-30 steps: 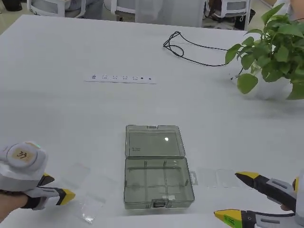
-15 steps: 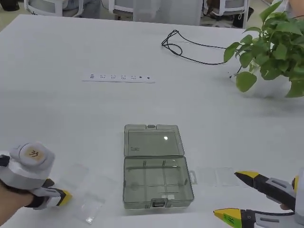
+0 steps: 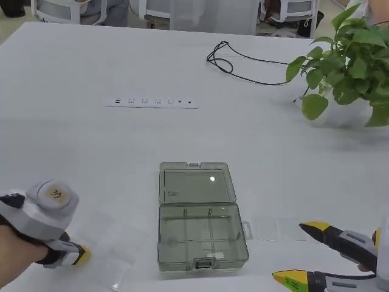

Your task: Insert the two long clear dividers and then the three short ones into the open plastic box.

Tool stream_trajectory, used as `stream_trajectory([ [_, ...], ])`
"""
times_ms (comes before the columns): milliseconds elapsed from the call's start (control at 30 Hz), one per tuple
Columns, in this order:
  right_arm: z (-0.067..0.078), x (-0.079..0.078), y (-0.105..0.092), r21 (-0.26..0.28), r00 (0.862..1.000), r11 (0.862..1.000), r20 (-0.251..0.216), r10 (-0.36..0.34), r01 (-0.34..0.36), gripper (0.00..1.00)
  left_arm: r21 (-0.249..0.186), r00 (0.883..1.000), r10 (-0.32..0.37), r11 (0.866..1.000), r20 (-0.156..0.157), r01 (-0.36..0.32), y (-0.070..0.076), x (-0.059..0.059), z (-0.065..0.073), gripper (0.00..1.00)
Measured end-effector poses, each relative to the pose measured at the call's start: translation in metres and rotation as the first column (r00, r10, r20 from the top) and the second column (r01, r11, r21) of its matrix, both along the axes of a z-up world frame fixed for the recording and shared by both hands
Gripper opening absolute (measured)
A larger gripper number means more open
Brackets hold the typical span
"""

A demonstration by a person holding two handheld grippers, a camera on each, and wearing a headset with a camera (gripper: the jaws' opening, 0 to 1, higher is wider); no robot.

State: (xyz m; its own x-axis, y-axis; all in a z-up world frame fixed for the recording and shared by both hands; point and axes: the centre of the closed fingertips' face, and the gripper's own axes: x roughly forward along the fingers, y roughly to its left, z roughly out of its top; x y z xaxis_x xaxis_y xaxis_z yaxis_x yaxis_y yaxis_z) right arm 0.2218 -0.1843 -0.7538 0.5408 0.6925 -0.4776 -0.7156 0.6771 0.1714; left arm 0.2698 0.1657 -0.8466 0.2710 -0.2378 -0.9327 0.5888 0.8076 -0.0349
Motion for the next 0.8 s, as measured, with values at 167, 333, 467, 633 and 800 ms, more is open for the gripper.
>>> stream_trajectory([
  [167,0.0007,0.0007,-0.0008,0.002,1.000,1.000,0.002,-0.003,0.003,0.77,0.026,1.000,-0.002,1.000,-0.025,0.002,-0.0006,-0.0020,-0.0004,0.32],
  [333,-0.0001,-0.0004,-0.0006,0.002,1.000,1.000,0.001,-0.004,0.004,0.77,0.071,0.998,0.024,0.997,-0.066,-0.019,0.0038,-0.0034,-0.0020,0.32],
  [467,-0.0012,-0.0016,-0.0001,0.003,1.000,1.000,-0.002,-0.003,0.003,0.76,0.093,0.997,0.017,0.996,-0.081,-0.010,0.0059,-0.0025,-0.0040,0.32],
  [633,-0.0024,-0.0027,0.0010,0.004,1.000,1.000,-0.005,-0.003,0.003,0.76,0.077,0.996,0.026,0.997,-0.084,-0.020,0.0086,-0.0003,-0.0052,0.32],
  [800,-0.0033,-0.0027,0.0022,0.007,1.000,1.000,-0.006,0.000,0.000,0.76,0.061,0.997,0.029,0.998,-0.077,-0.025,0.0081,-0.0002,-0.0052,0.31],
])
